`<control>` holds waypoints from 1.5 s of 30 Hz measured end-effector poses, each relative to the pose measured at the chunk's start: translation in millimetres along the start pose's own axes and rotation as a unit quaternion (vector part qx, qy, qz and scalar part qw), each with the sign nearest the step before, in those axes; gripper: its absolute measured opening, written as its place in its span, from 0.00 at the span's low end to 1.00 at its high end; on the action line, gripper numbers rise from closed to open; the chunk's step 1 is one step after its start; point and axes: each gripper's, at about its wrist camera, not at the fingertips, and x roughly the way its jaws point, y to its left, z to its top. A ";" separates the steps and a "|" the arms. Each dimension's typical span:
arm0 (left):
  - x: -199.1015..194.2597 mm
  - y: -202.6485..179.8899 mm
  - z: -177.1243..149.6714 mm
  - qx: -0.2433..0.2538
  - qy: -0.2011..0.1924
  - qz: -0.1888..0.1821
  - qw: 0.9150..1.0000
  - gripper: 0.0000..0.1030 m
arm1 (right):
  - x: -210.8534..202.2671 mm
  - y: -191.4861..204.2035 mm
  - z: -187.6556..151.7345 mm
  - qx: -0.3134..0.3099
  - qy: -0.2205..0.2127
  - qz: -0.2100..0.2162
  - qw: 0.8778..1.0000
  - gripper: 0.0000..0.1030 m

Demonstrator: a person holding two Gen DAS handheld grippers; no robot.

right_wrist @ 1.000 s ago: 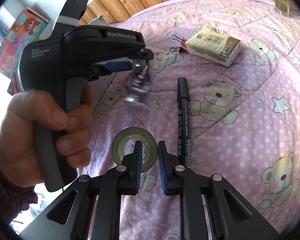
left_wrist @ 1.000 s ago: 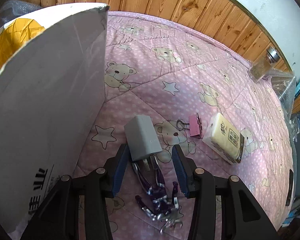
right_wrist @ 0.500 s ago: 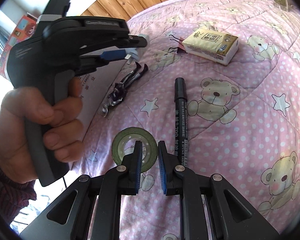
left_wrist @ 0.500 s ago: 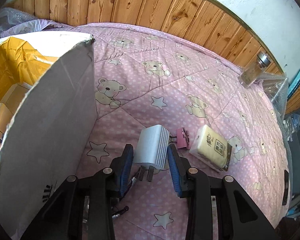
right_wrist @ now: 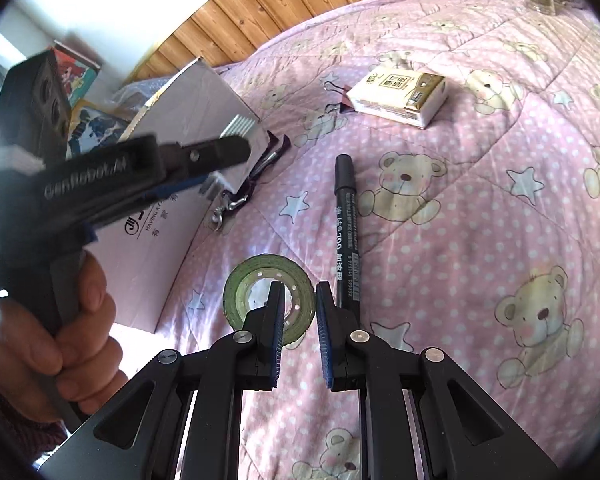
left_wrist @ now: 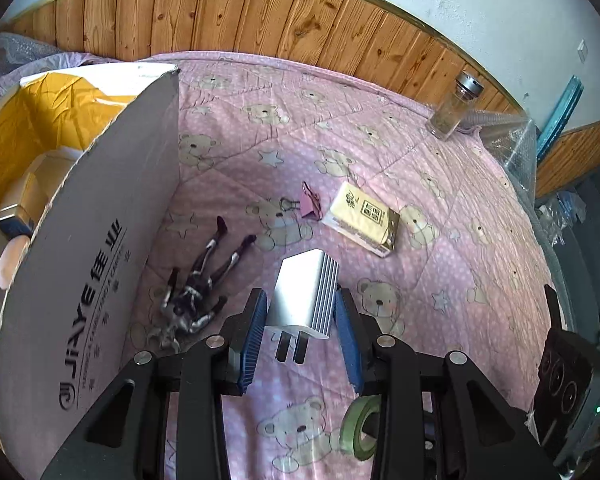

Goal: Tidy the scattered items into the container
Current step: 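Lift and carry the charger and green tape with both tools over the box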

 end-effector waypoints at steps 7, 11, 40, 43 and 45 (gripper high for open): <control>-25.8 -9.9 -16.5 0.015 -0.005 -0.006 1.000 0.35 | -20.0 11.0 -7.1 -0.006 -0.015 -0.001 1.000 0.16; -42.3 -13.7 -24.8 0.020 -0.012 -0.011 1.000 0.35 | -30.9 20.7 -10.6 -0.011 -0.023 -0.005 1.000 0.16; -136.0 -9.8 -75.9 0.026 -0.066 -0.031 0.997 0.35 | -78.0 89.2 -51.1 -0.069 -0.053 -0.030 0.996 0.16; -145.1 -5.7 -80.4 0.022 -0.073 -0.033 0.997 0.35 | -80.3 97.7 -54.5 -0.077 -0.055 -0.031 0.995 0.16; -151.7 -2.6 -82.8 0.019 -0.079 -0.035 0.996 0.35 | -81.9 103.7 -56.8 -0.082 -0.056 -0.033 0.995 0.16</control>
